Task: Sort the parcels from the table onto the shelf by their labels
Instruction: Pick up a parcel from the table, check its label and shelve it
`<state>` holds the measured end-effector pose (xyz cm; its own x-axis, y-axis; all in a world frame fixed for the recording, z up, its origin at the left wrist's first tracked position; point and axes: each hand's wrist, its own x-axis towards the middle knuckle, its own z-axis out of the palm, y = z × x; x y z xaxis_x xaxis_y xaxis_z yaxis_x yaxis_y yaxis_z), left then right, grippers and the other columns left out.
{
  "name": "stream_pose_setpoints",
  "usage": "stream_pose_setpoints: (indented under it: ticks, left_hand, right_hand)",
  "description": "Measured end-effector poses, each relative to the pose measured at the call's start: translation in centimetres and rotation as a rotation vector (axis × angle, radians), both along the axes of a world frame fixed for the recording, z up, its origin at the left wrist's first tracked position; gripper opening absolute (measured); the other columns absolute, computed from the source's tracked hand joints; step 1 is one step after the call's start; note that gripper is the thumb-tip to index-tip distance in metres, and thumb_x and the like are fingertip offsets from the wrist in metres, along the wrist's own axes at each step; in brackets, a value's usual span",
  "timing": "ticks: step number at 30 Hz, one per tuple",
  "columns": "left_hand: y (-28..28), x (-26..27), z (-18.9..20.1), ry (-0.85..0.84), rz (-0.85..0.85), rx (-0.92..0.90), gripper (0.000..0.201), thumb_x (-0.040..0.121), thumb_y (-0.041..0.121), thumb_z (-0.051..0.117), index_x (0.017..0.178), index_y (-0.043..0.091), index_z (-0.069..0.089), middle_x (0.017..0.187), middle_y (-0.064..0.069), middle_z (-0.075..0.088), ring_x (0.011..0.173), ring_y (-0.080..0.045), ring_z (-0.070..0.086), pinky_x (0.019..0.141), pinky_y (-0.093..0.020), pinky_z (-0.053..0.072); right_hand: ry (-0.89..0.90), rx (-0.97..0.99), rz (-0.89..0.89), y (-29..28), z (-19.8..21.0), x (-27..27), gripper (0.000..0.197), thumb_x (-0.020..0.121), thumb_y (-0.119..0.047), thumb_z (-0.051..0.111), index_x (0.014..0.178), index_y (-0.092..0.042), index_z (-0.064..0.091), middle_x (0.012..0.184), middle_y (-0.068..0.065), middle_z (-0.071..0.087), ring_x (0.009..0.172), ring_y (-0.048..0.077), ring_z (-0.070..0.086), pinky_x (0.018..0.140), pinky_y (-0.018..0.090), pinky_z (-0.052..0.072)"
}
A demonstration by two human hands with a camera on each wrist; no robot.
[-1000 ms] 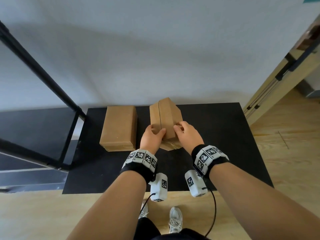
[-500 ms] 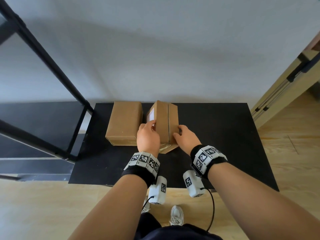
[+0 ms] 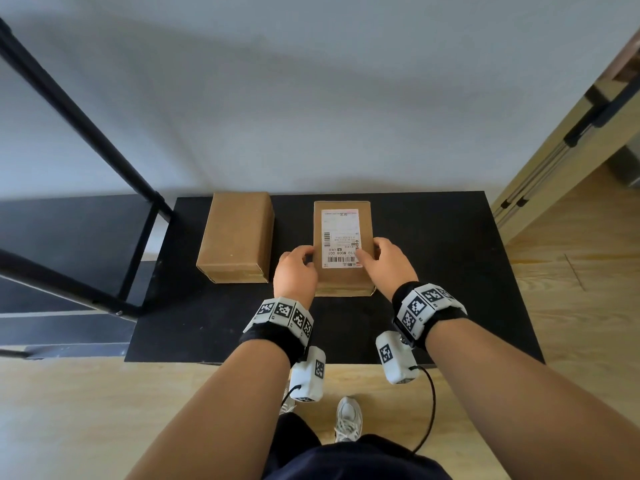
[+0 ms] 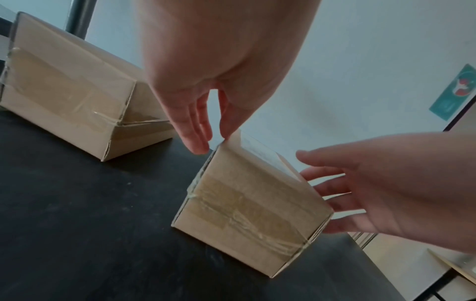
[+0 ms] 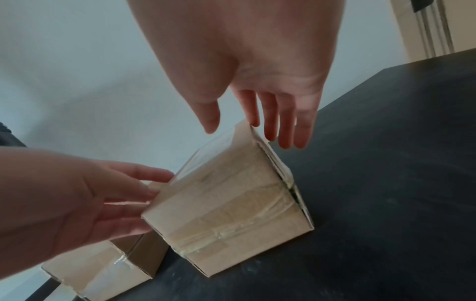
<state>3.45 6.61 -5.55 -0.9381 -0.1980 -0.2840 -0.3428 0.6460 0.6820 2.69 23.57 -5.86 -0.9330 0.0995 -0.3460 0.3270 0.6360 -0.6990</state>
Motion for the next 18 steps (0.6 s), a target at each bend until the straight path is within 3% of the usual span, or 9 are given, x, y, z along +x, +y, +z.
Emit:
stream_pose_setpoints:
  ticks: [4, 7, 10, 13, 18]
  left_hand:
    - [0.1, -0.1, -0.1, 0.000, 0.003, 0.007, 0.038, 0.097, 0.011, 0.049, 0.133, 0.020, 0.060, 0.125, -0.006, 0.064, 0.106, -0.019, 0.063, 0.076, -0.028, 0.050]
    - [0.0, -0.5, 0.3, 0.026, -0.007, -0.024, 0.043, 0.096, 0.012, 0.053, 0.139, 0.019, 0.056, 0.134, -0.006, 0.056, 0.113, -0.019, 0.060, 0.077, -0.025, 0.045]
    - [-0.2, -1.0, 0.9, 0.087, -0.036, -0.114, 0.048, 0.096, 0.012, 0.054, 0.143, 0.019, 0.050, 0.145, -0.006, 0.046, 0.131, -0.022, 0.047, 0.097, -0.032, 0.046]
    - [-0.4, -1.8, 1.4, 0.093, -0.128, -0.195, 0.056, 0.096, 0.010, 0.052, 0.150, 0.021, 0.043, 0.157, -0.002, 0.036, 0.146, -0.022, 0.028, 0.111, -0.036, 0.035]
    - [0.1, -3.4, 1.5, 0.025, -0.425, -0.383, 0.064, 0.098, 0.012, 0.052, 0.156, 0.022, 0.028, 0.167, -0.002, 0.018, 0.155, -0.024, 0.009, 0.125, -0.043, 0.013]
  right_hand:
    - [-0.043, 0.054, 0.036, -0.1, -0.3, -0.2, 0.065, 0.089, -0.040, 0.065, 0.143, -0.014, 0.040, 0.135, 0.008, 0.057, 0.116, 0.026, 0.062, 0.095, 0.041, 0.053]
    - [-0.058, 0.067, 0.090, -0.1, 0.0, -1.0, 0.065, 0.091, -0.032, 0.064, 0.147, -0.016, 0.036, 0.138, 0.010, 0.054, 0.120, 0.026, 0.059, 0.095, 0.037, 0.050]
    - [-0.111, 0.099, 0.180, 0.1, 0.8, -2.2, 0.065, 0.095, -0.023, 0.059, 0.152, -0.018, 0.030, 0.145, 0.010, 0.049, 0.126, 0.027, 0.055, 0.097, 0.037, 0.046]
    - [-0.144, 0.145, 0.275, 0.5, 1.7, -3.4, 0.066, 0.095, -0.011, 0.052, 0.156, -0.022, 0.026, 0.151, 0.007, 0.046, 0.131, 0.027, 0.052, 0.103, 0.039, 0.045]
    - [-0.149, 0.275, 0.430, 0.5, 2.5, -4.5, 0.065, 0.094, -0.005, 0.045, 0.151, -0.034, 0.036, 0.141, 0.005, 0.055, 0.115, 0.025, 0.062, 0.095, 0.044, 0.054]
